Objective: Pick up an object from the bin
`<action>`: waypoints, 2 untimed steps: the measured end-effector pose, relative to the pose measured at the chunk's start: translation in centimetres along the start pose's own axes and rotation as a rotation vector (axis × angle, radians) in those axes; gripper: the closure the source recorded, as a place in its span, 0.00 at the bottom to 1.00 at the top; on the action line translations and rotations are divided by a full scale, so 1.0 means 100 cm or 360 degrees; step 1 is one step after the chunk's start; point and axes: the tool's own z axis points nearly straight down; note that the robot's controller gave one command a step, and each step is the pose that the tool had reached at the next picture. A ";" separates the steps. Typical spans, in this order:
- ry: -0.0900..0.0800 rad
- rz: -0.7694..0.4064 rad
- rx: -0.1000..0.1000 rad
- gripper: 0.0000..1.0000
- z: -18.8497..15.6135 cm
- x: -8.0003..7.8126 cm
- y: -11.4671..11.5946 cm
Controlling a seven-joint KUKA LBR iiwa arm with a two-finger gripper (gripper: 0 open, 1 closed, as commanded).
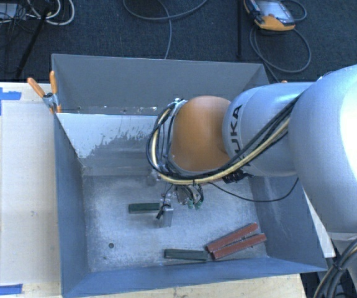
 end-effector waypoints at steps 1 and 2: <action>0.0002 0.0106 -0.0001 0.00 0.034 -0.001 -0.005; 0.0004 -0.0059 0.0000 0.00 0.017 -0.013 0.007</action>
Offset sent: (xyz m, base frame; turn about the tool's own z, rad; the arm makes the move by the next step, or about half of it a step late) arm 0.0139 0.0094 -0.0145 -0.0389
